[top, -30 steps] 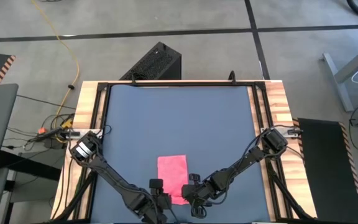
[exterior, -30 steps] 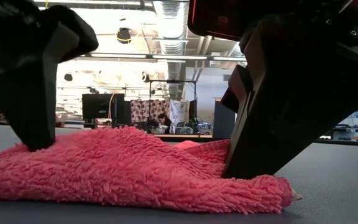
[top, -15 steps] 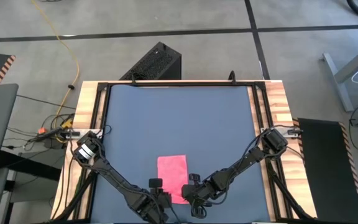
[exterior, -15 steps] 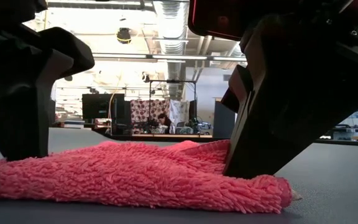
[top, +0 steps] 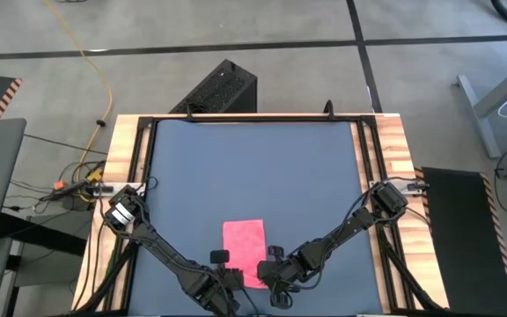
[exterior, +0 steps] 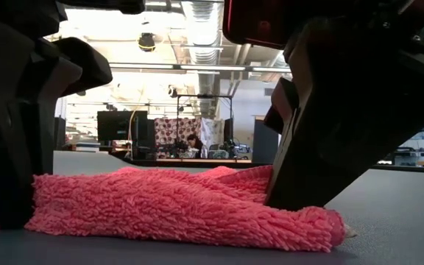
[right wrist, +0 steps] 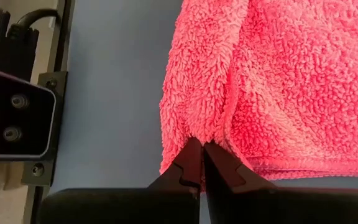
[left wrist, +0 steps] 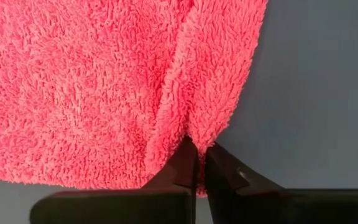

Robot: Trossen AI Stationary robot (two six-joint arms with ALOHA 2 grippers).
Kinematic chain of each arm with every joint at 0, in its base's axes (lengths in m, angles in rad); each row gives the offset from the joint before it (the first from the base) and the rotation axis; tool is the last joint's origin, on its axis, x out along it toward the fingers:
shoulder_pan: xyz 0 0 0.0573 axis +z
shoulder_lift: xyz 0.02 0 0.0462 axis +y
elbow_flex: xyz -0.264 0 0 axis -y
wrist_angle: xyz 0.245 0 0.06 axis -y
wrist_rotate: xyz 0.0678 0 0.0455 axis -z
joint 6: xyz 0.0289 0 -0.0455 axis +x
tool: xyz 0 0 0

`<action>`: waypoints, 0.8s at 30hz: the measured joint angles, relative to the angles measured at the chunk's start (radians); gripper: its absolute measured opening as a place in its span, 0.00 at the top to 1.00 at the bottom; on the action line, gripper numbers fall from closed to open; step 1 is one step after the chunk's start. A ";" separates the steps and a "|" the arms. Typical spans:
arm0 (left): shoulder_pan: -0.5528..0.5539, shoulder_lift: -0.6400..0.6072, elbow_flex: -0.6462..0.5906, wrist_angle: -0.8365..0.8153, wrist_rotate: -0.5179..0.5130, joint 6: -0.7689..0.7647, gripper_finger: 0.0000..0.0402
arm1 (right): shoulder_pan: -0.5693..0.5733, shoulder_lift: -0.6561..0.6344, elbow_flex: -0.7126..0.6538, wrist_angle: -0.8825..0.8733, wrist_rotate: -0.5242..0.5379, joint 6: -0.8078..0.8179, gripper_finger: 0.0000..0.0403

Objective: Roll towel
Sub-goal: Roll the pink towel

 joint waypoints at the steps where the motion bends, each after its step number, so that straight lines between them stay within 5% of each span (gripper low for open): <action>1: 0.000 0.000 0.000 0.000 0.001 -0.006 0.99 | 0.000 -0.003 0.000 -0.003 -0.001 0.022 0.93; 15: 0.002 0.001 -0.001 0.028 0.015 -0.036 1.00 | -0.012 -0.156 -0.004 -0.015 0.076 0.007 0.70; 24: 0.001 0.001 -0.002 0.037 -0.001 -0.088 1.00 | 0.049 -0.217 -0.001 0.007 0.224 -0.017 0.60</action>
